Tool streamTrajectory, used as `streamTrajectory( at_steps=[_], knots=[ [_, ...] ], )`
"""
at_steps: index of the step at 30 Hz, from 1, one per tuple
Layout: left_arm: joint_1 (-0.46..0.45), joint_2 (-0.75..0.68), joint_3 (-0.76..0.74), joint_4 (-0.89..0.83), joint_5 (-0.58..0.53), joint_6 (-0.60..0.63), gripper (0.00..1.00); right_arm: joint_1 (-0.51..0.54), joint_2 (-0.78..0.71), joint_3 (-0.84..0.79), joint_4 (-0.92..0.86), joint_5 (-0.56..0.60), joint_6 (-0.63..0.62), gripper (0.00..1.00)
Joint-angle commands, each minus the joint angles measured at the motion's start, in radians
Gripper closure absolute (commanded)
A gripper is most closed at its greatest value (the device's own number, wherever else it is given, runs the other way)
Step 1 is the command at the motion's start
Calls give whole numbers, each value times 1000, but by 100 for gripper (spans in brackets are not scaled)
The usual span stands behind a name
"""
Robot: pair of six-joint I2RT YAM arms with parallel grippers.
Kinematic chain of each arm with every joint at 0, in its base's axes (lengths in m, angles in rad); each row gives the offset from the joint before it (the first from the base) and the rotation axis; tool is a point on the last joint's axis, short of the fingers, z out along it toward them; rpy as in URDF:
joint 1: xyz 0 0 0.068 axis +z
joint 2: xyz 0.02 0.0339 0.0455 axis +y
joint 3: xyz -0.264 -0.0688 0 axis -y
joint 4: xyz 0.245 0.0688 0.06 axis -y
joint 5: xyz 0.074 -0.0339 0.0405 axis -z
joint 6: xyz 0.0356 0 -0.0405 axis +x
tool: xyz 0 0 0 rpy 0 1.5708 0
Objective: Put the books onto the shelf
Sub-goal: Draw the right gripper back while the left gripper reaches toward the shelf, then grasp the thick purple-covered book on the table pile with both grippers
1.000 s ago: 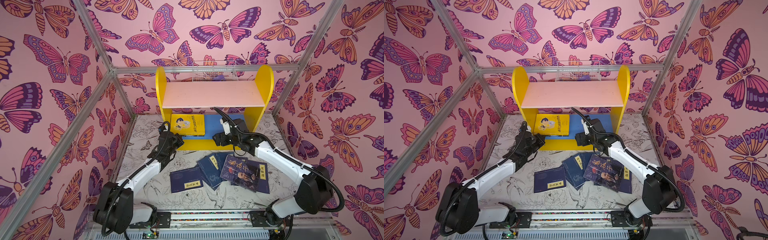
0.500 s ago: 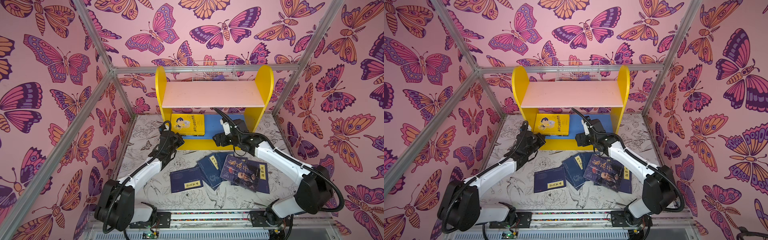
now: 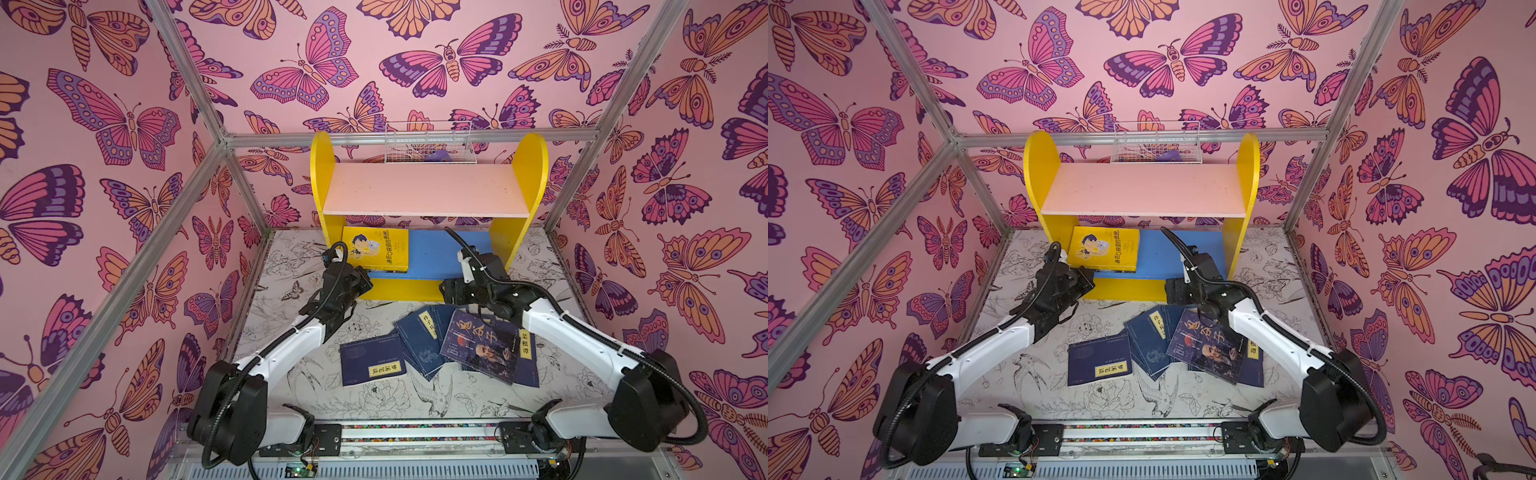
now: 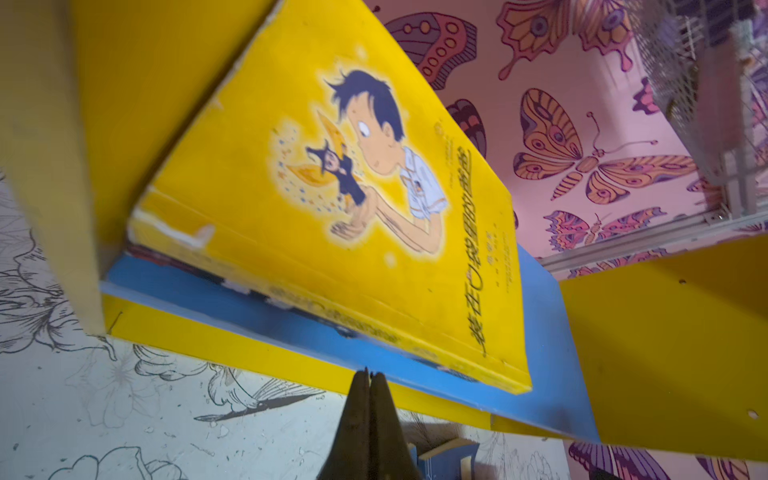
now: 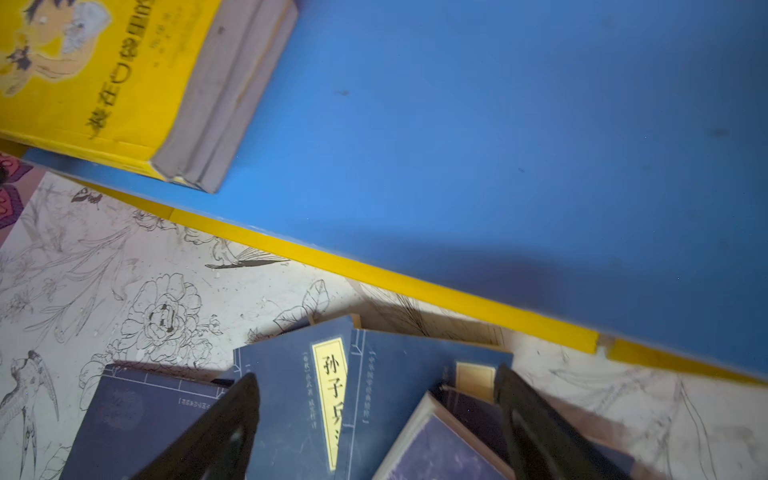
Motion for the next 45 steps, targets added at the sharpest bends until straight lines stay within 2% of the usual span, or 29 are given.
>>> streamTrajectory(
  at_steps=[1,3,6,9,10,12,14,17,22,25,27,31,34,37,42,45],
  knots=[
    [-63,-98,-48,-14,-59,35,100,-40,-99,-60,-135,50,125,9],
    [-114,-135,-75,-34,-85,45,100,-84,-167,-104,-246,79,193,7],
    [-188,-162,-107,-40,-58,76,100,-213,-287,-210,-396,74,315,1],
    [-250,-119,-102,-39,44,173,100,-401,-411,-361,-462,-10,390,1],
    [-266,-88,-97,-38,87,216,93,-450,-435,-403,-469,-30,409,1],
    [-286,-17,-80,-34,183,281,83,-462,-432,-456,-438,-65,410,1],
    [-299,72,-52,-33,268,332,75,-474,-426,-497,-341,-156,385,1],
    [-320,178,0,-34,402,393,64,-480,-391,-493,-289,-259,321,0],
    [-354,332,78,-30,552,441,57,-478,-300,-488,-249,-454,194,3],
    [-356,417,110,-26,616,436,53,-473,-240,-488,-184,-566,164,5],
    [-356,453,115,-26,612,433,50,-450,-200,-479,-145,-616,152,7],
    [-350,496,100,-25,603,423,49,-352,-148,-430,-99,-636,131,9],
    [-344,511,85,10,594,400,50,-304,-114,-397,-94,-632,109,11],
    [-334,525,63,103,600,354,53,-301,-100,-389,-83,-632,107,13],
    [-333,537,78,120,603,344,85,-300,-163,-396,-78,-610,114,20],
    [-333,530,72,119,604,345,90,-301,-249,-396,-71,-615,120,22]
  ],
)
